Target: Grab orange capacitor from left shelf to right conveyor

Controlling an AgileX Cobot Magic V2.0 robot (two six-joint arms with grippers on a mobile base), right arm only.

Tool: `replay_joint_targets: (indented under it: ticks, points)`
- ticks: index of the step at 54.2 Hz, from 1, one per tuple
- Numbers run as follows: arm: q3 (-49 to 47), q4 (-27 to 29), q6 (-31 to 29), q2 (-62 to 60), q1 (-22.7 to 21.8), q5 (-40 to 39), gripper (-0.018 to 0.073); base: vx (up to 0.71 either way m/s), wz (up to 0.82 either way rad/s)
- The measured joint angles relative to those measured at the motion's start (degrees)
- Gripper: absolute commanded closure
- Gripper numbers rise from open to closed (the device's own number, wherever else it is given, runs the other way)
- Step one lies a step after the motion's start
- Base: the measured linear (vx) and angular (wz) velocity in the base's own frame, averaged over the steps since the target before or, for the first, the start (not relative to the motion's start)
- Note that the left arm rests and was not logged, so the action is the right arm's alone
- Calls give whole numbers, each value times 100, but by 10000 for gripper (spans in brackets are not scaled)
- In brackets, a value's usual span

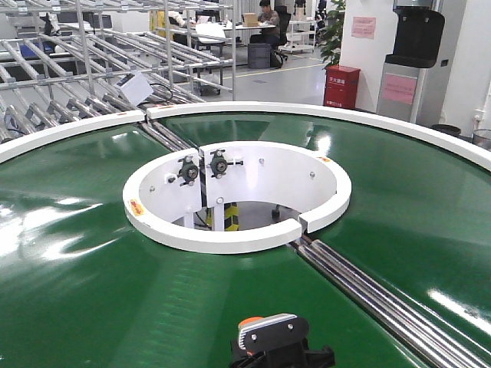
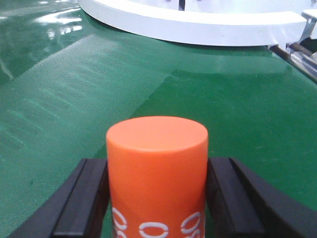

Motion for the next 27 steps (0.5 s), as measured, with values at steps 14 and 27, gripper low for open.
replay_joint_targets:
  ticks: [14, 27]
  points:
    - [3, 0, -144, -698, 0, 1217, -50, 0, 0]
    - [249, -5, -538, -2068, 0, 1687, -34, 0, 0]
